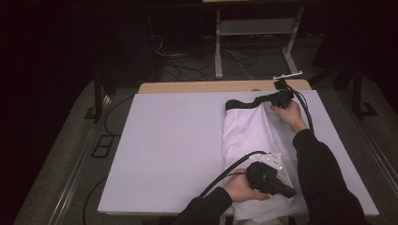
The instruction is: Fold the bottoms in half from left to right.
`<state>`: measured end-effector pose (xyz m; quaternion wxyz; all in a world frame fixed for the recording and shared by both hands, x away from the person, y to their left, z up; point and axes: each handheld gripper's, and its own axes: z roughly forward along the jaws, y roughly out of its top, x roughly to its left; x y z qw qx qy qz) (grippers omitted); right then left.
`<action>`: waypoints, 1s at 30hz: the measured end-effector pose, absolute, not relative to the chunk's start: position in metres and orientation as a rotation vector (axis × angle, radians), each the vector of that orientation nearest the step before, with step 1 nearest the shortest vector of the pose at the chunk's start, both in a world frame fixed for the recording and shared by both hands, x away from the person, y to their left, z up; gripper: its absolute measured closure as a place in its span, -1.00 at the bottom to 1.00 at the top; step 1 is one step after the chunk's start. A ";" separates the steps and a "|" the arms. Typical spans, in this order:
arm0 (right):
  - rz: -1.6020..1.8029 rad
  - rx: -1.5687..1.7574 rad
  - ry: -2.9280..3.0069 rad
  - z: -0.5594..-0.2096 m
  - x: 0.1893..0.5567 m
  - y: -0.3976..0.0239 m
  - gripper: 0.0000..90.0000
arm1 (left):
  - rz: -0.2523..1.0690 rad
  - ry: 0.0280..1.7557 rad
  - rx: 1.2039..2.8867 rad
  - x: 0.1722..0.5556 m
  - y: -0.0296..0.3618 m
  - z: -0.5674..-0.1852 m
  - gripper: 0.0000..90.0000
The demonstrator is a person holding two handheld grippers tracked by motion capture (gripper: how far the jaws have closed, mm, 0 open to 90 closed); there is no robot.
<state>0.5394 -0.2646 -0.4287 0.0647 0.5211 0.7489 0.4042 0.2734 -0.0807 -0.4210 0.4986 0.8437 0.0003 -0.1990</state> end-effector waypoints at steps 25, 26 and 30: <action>1.193 1.476 2.337 -0.416 0.504 -0.290 -1.00 | -0.500 -0.007 2.067 0.275 -0.109 -0.427 0.97; 1.186 1.463 2.338 -0.416 0.502 -0.290 -1.00 | -0.501 -0.011 2.072 0.275 -0.111 -0.427 0.97; 1.198 1.451 2.332 -0.417 0.495 -0.292 -1.00 | -0.508 -0.013 2.077 0.274 -0.115 -0.429 0.97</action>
